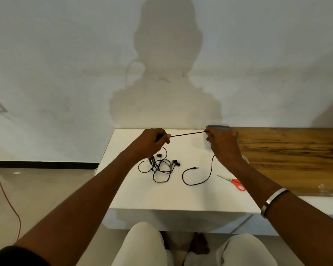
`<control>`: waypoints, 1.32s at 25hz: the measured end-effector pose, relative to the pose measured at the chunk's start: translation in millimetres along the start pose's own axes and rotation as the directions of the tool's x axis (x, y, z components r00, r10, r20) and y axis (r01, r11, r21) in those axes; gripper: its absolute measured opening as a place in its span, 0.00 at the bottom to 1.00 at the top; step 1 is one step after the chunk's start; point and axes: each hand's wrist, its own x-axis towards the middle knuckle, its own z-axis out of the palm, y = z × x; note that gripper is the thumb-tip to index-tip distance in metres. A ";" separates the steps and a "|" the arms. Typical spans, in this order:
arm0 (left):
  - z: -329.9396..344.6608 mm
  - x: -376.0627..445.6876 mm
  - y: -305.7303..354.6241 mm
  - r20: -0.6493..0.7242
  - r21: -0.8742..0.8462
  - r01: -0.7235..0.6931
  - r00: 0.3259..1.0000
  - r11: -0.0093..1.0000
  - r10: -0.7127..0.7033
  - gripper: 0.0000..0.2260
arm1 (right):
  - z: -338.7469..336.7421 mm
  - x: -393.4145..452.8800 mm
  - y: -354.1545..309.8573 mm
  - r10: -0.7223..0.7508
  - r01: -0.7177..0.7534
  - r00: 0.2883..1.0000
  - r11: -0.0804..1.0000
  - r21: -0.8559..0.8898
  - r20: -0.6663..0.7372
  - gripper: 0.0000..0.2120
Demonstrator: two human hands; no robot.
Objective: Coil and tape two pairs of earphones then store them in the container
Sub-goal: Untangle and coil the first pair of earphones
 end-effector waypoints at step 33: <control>10.2 5.3 7.5 0.021 -0.009 -0.104 0.994 0.995 0.104 0.12 | 24.6 -1.2 -57.7 -0.325 0.256 0.903 0.932 0.256 0.280 0.08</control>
